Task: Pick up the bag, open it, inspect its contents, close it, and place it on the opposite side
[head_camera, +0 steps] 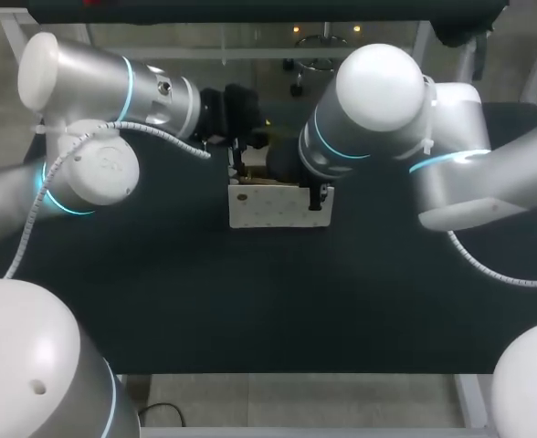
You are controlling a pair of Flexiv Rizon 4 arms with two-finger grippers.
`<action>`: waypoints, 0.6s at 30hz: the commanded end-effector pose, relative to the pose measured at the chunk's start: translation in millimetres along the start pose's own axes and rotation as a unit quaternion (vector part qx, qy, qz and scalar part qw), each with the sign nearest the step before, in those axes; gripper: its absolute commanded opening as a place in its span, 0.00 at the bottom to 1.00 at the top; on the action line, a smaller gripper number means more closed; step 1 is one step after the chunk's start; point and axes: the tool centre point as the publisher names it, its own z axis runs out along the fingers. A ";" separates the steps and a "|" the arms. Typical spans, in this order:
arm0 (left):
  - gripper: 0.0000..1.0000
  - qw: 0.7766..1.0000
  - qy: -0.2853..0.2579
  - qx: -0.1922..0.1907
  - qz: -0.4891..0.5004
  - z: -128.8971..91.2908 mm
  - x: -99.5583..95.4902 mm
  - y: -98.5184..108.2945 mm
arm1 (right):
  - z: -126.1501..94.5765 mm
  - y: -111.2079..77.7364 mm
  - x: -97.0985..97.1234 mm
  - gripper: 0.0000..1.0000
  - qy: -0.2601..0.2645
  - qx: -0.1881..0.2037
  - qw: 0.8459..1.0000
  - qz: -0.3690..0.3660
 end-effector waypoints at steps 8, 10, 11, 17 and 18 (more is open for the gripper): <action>0.00 1.000 0.000 0.009 0.005 -3.1 1.2 -1.8 | 12.5 1.8 -8.4 0.00 0.008 -0.004 1.000 0.001; 0.00 1.000 0.000 0.010 0.006 -3.2 1.4 -1.9 | 14.8 2.6 -9.0 0.00 0.010 -0.006 1.000 0.002; 0.00 1.000 0.000 0.011 0.006 -3.2 1.4 -1.9 | 15.7 3.2 -8.9 0.00 0.012 -0.008 1.000 0.002; 0.00 1.000 0.001 0.013 0.006 -3.6 1.8 -1.7 | 18.2 6.9 -10.6 0.00 0.008 -0.016 1.000 0.003; 0.00 1.000 0.004 0.016 0.007 -4.0 1.9 -1.6 | 17.3 7.2 -11.5 0.00 0.005 -0.017 1.000 0.003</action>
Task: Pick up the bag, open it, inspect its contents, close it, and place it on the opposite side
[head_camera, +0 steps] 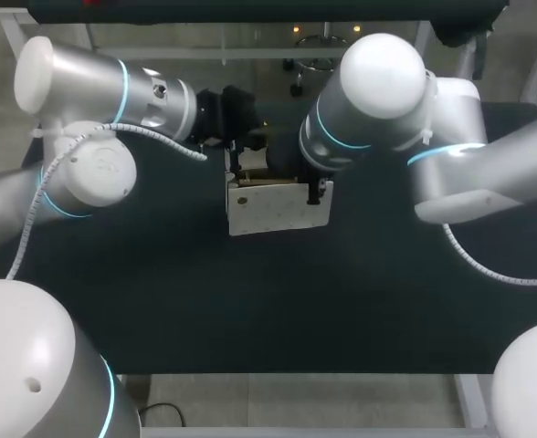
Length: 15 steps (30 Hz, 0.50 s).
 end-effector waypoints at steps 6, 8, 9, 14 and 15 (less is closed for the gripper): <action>0.00 1.000 0.021 0.021 0.002 -2.4 -0.2 -4.2 | 0.5 2.6 -6.5 0.00 -0.023 -0.011 1.000 0.001; 0.00 0.999 0.024 0.023 0.001 -2.7 -0.8 -3.9 | -1.0 2.5 -7.3 0.00 -0.027 -0.010 1.000 0.000; 0.00 0.999 0.025 0.025 0.001 -2.8 -1.0 -3.9 | -1.1 2.5 -7.3 0.00 -0.028 -0.010 1.000 0.000; 0.00 0.999 0.025 0.025 0.004 -3.8 -1.7 -5.3 | 0.0 0.7 -6.8 0.00 -0.027 -0.005 1.000 0.000; 0.00 0.999 0.024 0.025 0.004 -4.1 -1.9 -5.5 | 0.5 0.0 -6.1 0.00 -0.025 -0.004 1.000 0.000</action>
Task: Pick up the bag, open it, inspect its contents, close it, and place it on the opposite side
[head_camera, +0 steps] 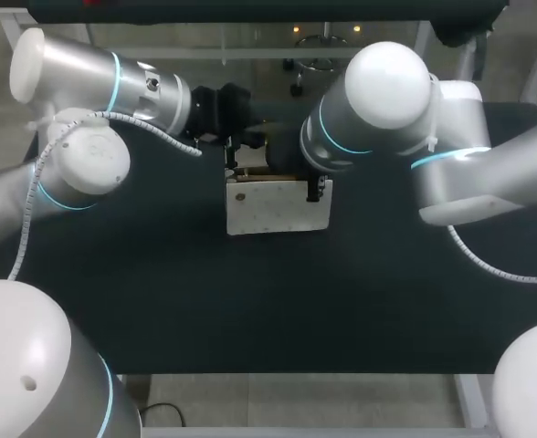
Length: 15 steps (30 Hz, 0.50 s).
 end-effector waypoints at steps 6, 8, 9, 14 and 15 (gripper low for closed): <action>0.00 1.000 -0.004 0.011 -0.019 -1.0 -2.4 -0.9 | 8.0 -3.3 9.8 0.00 0.012 0.006 1.000 0.001; 0.00 1.000 -0.004 0.012 -0.026 0.3 -3.0 0.7 | 8.5 -2.9 12.9 0.00 0.014 0.006 1.000 0.002; 0.00 0.999 -0.003 0.015 -0.031 0.8 -3.1 1.6 | 8.5 -2.7 14.0 0.00 0.015 0.005 1.000 0.002; 0.00 0.998 0.004 0.027 -0.052 5.1 -2.3 5.9 | 6.5 -1.6 18.1 0.00 0.016 0.002 1.000 0.003; 0.00 0.998 0.007 0.032 -0.058 5.8 -2.7 6.8 | 5.9 -0.9 19.1 0.00 0.016 0.001 1.000 0.002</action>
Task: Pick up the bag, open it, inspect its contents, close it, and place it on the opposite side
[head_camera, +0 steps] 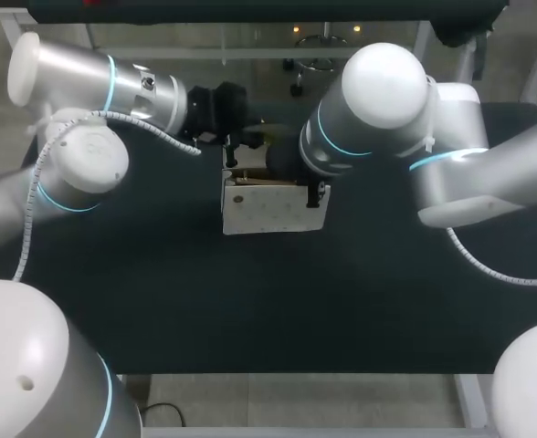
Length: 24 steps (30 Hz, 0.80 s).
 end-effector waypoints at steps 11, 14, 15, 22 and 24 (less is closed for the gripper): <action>0.00 0.997 0.033 0.046 -0.059 6.0 -11.0 9.3 | 0.2 2.4 10.6 0.00 0.008 0.015 1.000 -0.011; 0.00 0.996 0.036 0.046 -0.060 5.9 -11.1 9.3 | 0.1 2.3 10.6 0.00 0.007 0.019 1.000 -0.012; 0.00 0.996 0.037 0.045 -0.061 5.8 -11.0 9.3 | -0.3 2.3 10.5 0.00 0.005 0.018 1.000 -0.011; 0.00 0.993 0.056 0.052 -0.091 6.9 -12.7 10.6 | -3.5 3.5 9.8 0.00 -0.008 0.012 1.000 -0.010; 0.00 0.993 0.058 0.051 -0.094 7.8 -12.5 11.4 | -3.7 3.4 9.8 0.00 -0.009 0.012 1.000 -0.009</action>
